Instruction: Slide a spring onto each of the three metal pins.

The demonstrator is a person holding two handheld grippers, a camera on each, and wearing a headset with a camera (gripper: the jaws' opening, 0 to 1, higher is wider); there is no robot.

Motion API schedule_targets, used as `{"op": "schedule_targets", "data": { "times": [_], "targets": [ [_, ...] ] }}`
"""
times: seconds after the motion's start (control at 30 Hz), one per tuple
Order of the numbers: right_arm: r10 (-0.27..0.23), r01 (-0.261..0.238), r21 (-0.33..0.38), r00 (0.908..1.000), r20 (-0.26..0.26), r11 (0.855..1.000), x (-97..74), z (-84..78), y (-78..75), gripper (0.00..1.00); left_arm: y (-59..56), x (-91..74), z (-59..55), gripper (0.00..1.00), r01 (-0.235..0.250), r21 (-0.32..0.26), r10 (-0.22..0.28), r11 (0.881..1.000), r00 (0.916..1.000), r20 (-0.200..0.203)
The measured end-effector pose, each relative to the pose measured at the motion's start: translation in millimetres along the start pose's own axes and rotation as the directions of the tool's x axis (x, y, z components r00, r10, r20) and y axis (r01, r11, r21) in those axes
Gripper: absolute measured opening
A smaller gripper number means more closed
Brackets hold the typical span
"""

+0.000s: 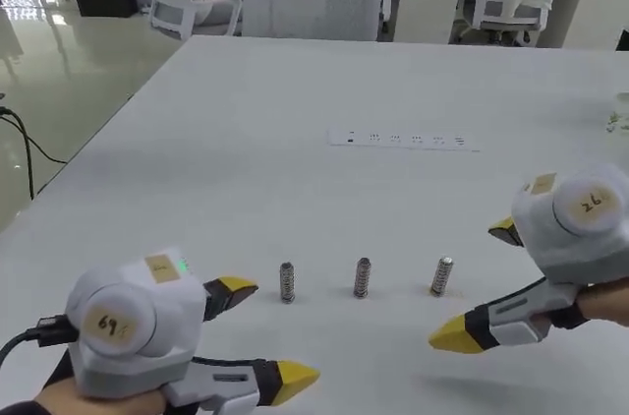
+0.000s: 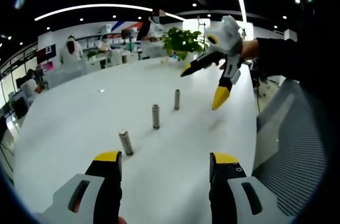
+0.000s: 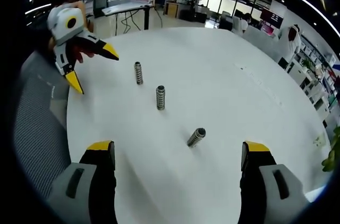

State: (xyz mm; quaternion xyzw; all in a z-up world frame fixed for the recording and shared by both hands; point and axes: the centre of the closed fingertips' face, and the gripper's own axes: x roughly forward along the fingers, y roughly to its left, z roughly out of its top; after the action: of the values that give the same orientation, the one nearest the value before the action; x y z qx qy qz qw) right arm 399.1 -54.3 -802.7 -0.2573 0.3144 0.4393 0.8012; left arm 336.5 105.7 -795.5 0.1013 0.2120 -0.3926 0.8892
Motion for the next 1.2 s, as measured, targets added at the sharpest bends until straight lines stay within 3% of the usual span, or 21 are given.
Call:
{"op": "schedule_targets", "data": {
  "times": [0.1, 0.47, 0.67, 1.03, 1.13, 1.2],
  "targets": [
    [0.002, -0.002, 0.007, 1.0, 0.001, 1.0, 0.1, -4.6, 3.0, 0.99, -0.1, -0.3, -0.3, 0.63, 0.001, 0.0, -0.001, 1.0, 1.0, 0.0],
    [0.019, -0.025, 0.054, 0.9941, 0.107, 0.998, -5.5, -1.5, 16.1, 0.99, -0.4, -0.9, -1.7, 0.63, 0.004, -0.01, -0.004, 1.0, 1.0, -0.001],
    [0.026, -0.039, 0.071, 0.9843, 0.175, 0.997, -6.7, 4.7, 25.2, 0.99, -0.1, -1.6, -1.9, 0.63, 0.003, -0.014, -0.003, 1.0, 1.0, 0.001],
    [0.017, -0.045, 0.12, 0.9728, 0.231, 0.992, -2.8, 0.4, 30.6, 0.99, 0.9, -3.0, -2.3, 0.63, -0.001, -0.026, 0.001, 1.0, 1.0, 0.007],
    [0.018, -0.056, 0.139, 0.9655, 0.26, 0.989, -1.0, -0.1, 31.4, 0.99, 0.7, -3.1, -2.0, 0.63, 0.0, -0.03, 0.0, 1.0, 1.0, 0.008],
    [0.031, -0.073, 0.135, 0.9552, 0.294, 0.988, -0.7, 2.1, 34.6, 0.99, 1.0, -3.3, -1.8, 0.63, -0.001, -0.033, 0.001, 0.999, 0.9999, 0.011]
  ]
}}
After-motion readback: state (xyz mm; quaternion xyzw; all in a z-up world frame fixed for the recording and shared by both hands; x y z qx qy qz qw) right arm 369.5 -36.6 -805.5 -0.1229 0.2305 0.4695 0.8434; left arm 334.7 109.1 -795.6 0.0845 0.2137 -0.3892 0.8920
